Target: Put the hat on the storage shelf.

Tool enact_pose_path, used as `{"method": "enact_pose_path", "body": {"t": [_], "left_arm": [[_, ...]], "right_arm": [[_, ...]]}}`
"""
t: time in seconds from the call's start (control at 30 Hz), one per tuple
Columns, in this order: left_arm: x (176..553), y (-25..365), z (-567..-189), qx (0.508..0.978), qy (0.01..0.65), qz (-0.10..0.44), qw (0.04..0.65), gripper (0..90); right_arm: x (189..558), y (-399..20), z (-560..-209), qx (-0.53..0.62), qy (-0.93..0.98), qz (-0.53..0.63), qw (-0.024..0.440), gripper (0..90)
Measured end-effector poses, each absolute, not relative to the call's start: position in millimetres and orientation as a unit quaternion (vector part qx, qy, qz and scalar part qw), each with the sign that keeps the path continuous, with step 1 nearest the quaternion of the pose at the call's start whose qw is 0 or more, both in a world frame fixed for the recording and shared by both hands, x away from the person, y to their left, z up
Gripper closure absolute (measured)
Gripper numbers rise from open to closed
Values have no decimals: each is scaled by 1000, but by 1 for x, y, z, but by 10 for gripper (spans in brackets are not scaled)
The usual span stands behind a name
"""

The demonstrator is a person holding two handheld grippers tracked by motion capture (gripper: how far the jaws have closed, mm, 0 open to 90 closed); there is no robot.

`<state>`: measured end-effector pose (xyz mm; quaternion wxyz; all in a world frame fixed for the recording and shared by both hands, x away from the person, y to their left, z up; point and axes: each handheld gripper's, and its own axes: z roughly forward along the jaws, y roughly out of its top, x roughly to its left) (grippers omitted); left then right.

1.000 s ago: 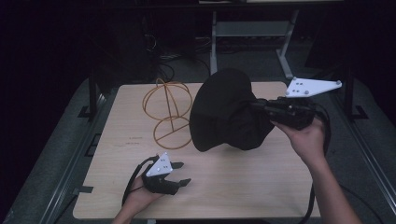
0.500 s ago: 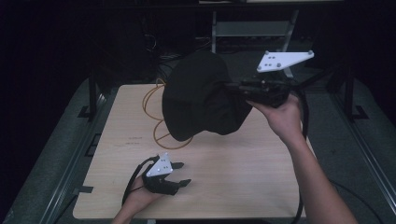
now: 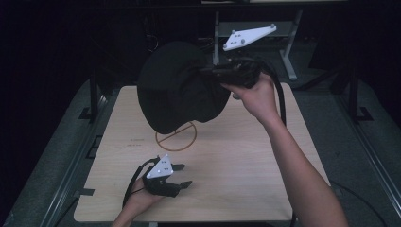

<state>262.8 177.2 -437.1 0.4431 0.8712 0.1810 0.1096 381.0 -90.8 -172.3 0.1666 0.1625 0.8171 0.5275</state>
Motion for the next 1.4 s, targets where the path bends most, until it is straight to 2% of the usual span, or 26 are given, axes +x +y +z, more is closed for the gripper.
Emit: {"method": "enact_pose_path", "body": {"t": [0.43,0.87,1.3,1.4], "left_arm": [[265,183,-438,876,176,110,435,375],[265,181,-437,880,166,105,432,371],[261,172,-438,885,147,94,431,365],[261,169,-439,888,146,92,427,361]], "right_arm": [[422,-37,-172,167,844,491,135,870],[460,-2,-173,194,858,463,108,867],[484,55,-200,189,901,376,106,858],[484,66,-208,183,907,364,105,803]]}}
